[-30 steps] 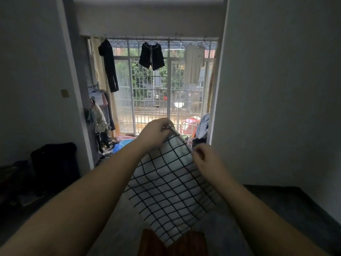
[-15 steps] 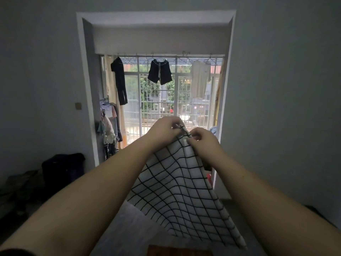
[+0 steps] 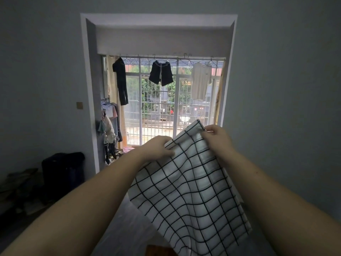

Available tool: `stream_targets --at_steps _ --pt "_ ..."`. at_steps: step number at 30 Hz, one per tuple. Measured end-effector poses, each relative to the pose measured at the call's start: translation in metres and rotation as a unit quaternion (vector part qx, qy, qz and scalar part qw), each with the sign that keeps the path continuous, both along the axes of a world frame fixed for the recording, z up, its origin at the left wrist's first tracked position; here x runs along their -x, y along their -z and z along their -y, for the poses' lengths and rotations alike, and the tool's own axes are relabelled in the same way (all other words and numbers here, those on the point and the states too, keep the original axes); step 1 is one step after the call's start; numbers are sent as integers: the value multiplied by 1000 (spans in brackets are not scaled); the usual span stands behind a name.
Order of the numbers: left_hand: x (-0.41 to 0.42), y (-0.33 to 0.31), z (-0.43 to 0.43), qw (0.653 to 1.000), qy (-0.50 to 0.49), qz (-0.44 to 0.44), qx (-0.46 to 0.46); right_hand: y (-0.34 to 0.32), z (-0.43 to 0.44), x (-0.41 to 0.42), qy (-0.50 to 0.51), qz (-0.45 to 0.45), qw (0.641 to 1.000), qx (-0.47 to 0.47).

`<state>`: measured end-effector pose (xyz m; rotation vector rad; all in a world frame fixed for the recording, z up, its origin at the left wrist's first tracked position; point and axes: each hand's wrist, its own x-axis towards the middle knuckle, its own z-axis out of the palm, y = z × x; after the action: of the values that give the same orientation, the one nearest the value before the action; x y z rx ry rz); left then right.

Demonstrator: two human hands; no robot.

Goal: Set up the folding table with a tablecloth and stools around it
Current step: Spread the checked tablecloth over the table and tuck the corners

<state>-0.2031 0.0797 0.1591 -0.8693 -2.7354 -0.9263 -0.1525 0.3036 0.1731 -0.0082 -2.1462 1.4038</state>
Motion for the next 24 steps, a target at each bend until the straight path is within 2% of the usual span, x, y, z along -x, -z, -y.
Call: stream_targets --at_steps 4,9,18,21,24 --pt "2 9 10 999 -25 -41 11 4 -19 -3 -3 14 1000 14" --pt "-2 -10 13 997 -29 -66 18 11 -34 -10 -29 24 999 -6" --pt "-12 -24 3 994 -17 -103 -15 18 -41 -28 -50 25 997 47" --pt "-14 -27 2 990 -25 -137 9 18 -46 -37 -121 50 989 76" --pt "-14 -31 2 988 -48 -142 -23 16 -43 -53 -274 85 951 111"
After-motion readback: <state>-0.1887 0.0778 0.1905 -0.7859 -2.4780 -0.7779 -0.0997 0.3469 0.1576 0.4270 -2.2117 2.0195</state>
